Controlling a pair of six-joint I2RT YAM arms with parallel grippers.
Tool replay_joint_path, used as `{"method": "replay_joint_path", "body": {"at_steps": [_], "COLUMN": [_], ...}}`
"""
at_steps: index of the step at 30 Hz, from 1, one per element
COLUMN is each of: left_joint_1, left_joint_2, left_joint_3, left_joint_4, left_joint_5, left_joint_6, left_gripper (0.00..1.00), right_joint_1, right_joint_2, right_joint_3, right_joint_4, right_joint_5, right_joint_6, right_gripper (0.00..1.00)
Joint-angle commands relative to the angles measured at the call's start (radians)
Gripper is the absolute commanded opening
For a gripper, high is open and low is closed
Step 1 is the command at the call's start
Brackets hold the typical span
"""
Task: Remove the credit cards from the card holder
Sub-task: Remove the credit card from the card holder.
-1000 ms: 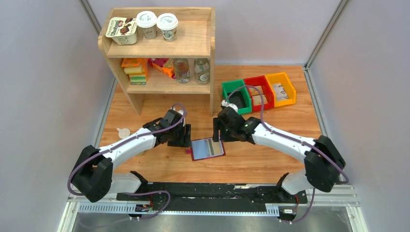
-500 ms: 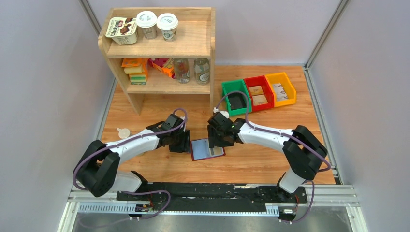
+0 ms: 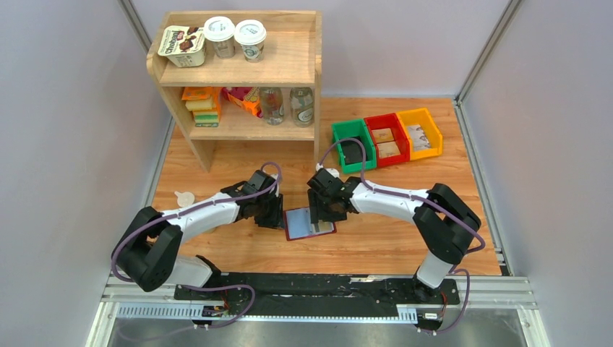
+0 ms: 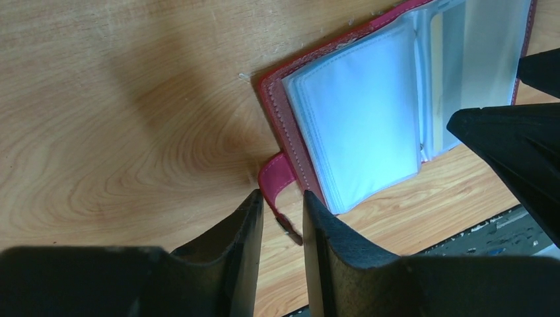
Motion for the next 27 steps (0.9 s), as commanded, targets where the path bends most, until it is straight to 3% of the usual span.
{"method": "replay_joint_path", "body": {"at_steps": [1,15,21,27], "left_joint_1": [-0.003,-0.003,-0.003,-0.003], "left_joint_2": [0.005,-0.003,0.001,-0.001], "left_joint_3": [0.003,0.003,0.002,0.002], "left_joint_4": [0.034,0.040,0.042,0.043], "left_joint_5": [0.020,0.026,0.026,0.026], "left_joint_6": [0.006,0.012,0.011,0.011], "left_gripper": [0.34,0.29,0.29,0.29], "right_joint_1": [0.015,0.058,0.061,0.058], "right_joint_2": [-0.023,-0.043,-0.086,-0.101], "right_joint_3": [0.072,0.149,0.130,0.110], "right_joint_4": [-0.016,-0.050,0.018,0.067], "right_joint_5": [-0.003,-0.023,-0.123,-0.201], "right_joint_6": [-0.012,-0.029,-0.060,-0.084], "right_gripper": [0.63,0.62,0.58,0.61]}}
